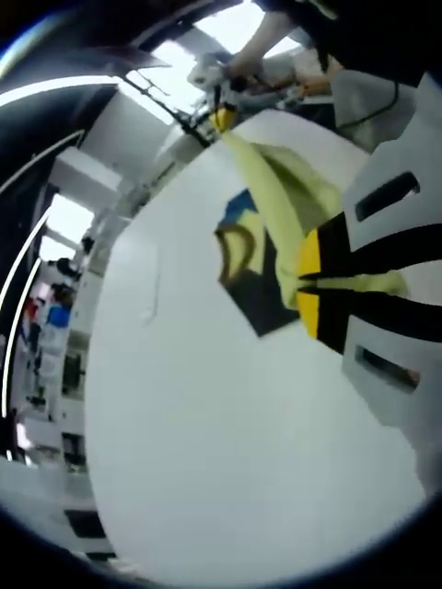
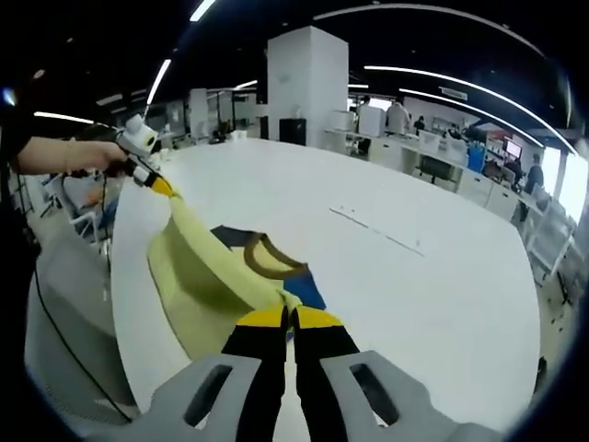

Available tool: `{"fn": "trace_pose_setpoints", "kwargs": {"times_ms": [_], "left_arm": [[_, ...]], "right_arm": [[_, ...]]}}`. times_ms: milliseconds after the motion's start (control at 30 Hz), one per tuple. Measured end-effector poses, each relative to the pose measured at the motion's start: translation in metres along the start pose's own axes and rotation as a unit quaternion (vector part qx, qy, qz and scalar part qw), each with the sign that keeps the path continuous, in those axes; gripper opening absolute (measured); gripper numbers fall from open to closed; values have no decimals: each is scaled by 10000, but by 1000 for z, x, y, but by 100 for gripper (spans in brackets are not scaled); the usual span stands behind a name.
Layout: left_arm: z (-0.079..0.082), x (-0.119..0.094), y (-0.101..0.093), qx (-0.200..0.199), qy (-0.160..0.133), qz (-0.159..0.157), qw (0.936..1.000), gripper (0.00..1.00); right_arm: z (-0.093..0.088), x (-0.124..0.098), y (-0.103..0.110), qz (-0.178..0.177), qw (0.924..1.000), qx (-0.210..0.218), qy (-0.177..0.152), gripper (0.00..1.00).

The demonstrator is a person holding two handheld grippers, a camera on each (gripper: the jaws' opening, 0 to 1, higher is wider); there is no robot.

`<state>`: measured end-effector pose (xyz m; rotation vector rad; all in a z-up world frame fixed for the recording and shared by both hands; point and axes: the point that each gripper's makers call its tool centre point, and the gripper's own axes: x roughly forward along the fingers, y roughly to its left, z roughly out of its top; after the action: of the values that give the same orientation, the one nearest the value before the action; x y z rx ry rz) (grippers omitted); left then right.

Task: Fold the garment on the visible template until the final outline fits inside the template.

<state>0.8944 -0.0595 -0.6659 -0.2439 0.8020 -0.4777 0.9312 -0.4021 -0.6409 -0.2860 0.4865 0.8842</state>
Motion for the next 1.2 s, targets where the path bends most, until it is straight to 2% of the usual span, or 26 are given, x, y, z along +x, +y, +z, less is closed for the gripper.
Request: {"fn": "trace_pose_setpoints", "kwargs": {"times_ms": [500, 1200], "left_arm": [[5, 23, 17, -107, 155, -32, 9998, 0], [1, 59, 40, -365, 461, 11, 9983, 0]], "right_arm": [[-5, 27, -20, 90, 9998, 117, 113, 2], [-33, 73, -42, 87, 9971, 619, 425, 2]]}}
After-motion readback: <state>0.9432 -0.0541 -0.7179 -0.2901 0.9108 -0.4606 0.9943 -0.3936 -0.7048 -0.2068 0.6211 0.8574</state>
